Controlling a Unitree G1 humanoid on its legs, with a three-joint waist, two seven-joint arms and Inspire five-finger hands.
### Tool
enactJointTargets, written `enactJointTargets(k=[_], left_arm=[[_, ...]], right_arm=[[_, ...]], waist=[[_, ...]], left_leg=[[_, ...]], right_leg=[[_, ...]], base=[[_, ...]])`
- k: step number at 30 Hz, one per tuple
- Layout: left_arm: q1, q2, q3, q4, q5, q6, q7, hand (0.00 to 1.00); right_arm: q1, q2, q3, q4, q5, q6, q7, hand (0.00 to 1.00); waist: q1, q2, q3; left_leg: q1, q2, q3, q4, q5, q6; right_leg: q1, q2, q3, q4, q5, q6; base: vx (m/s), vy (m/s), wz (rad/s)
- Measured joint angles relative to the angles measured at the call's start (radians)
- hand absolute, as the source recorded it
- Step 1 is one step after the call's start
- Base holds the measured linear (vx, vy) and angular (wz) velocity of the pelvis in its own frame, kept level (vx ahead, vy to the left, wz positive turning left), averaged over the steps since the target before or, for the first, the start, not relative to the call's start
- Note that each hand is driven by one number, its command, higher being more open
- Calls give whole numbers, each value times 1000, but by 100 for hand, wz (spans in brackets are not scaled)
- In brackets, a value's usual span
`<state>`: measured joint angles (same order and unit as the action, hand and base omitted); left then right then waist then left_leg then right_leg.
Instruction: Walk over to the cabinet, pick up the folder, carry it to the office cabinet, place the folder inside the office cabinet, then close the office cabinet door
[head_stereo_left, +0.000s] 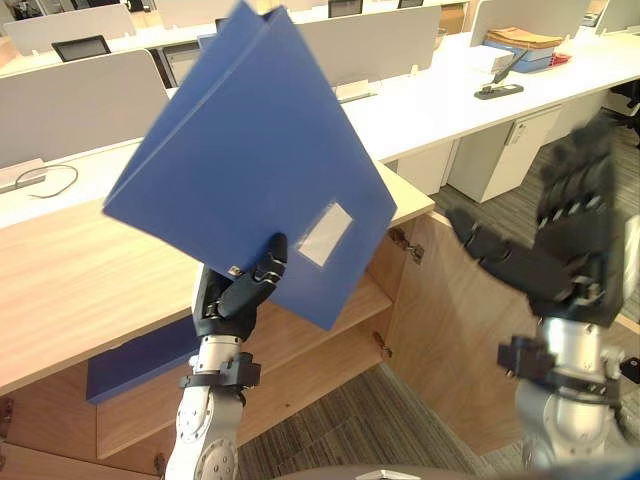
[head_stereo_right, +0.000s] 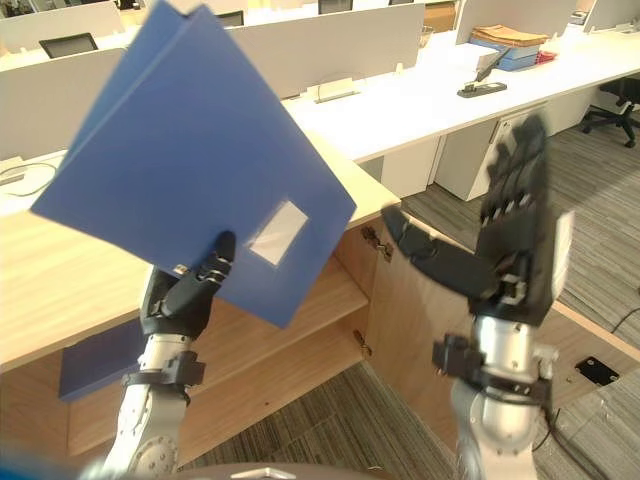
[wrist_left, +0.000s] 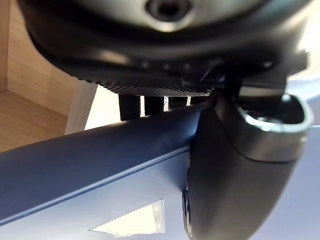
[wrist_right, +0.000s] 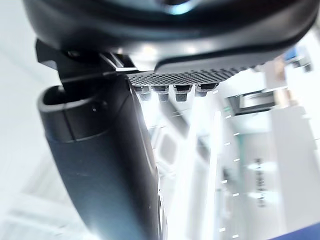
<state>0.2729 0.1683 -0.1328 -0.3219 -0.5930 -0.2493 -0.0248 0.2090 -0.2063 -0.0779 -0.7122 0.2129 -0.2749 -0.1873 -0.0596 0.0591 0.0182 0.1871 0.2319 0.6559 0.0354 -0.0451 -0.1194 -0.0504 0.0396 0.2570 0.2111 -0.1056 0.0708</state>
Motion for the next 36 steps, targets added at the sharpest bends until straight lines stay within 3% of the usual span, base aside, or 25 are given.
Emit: enactJointTargets(k=[6, 11, 21, 28, 29, 33, 36], left_arm=[[-93, 88, -44, 33, 36, 1, -59, 0], [-108, 147, -98, 35, 53, 0, -93, 0], [-167, 216, -179, 76, 53, 0, -59, 0], [-214, 379, -193, 78, -25, -1, -54, 0], [-222, 428, -202, 78, -50, -3, -53, 0], [-256, 569, -253, 95, -136, -5, -52, 0], [-289, 669, -355, 111, -246, -13, -52, 0]], right_arm=[[-131, -149, 31, 60, 122, -23, 108, 100], [-166, -210, 66, 158, 187, -21, 145, 100], [-222, -308, 146, 280, 326, -14, 193, 100], [-238, -477, 212, 316, 391, -10, 226, 100], [-248, -543, 240, 319, 425, -10, 227, 0], [-292, -753, 339, 342, 549, -5, 250, 0], [-320, -801, 385, 345, 616, -5, 251, 0]], waist=[[6, -14, -24], [17, -25, -33], [25, -37, -37], [26, -61, -52], [28, -66, -54], [28, -71, -63], [30, -77, -72]], left_leg=[[-15, -27, -45, -17, 9, 14], [-23, -52, -66, -35, 19, 29], [-27, -88, -89, -85, 52, 56], [-20, -100, -88, -121, 75, 59], [-20, -100, -87, -122, 75, 59], [-18, -98, -91, -122, 74, 57], [-16, -98, -93, -122, 75, 56]], right_leg=[[24, -30, -32, -41, 20, 13], [36, -55, -44, -74, 38, 20], [38, -83, -65, -99, 64, 32], [38, -89, -67, -115, 80, 32], [40, -89, -67, -122, 85, 32], [57, -98, -75, -137, 88, 33], [56, -100, -81, -137, 88, 33]], base=[[-36, 12, 21], [-40, 36, 13], [-48, 3, 8], [-37, -6, 0], [0, 0, 0], [-24, -16, 3], [0, -24, 5]])
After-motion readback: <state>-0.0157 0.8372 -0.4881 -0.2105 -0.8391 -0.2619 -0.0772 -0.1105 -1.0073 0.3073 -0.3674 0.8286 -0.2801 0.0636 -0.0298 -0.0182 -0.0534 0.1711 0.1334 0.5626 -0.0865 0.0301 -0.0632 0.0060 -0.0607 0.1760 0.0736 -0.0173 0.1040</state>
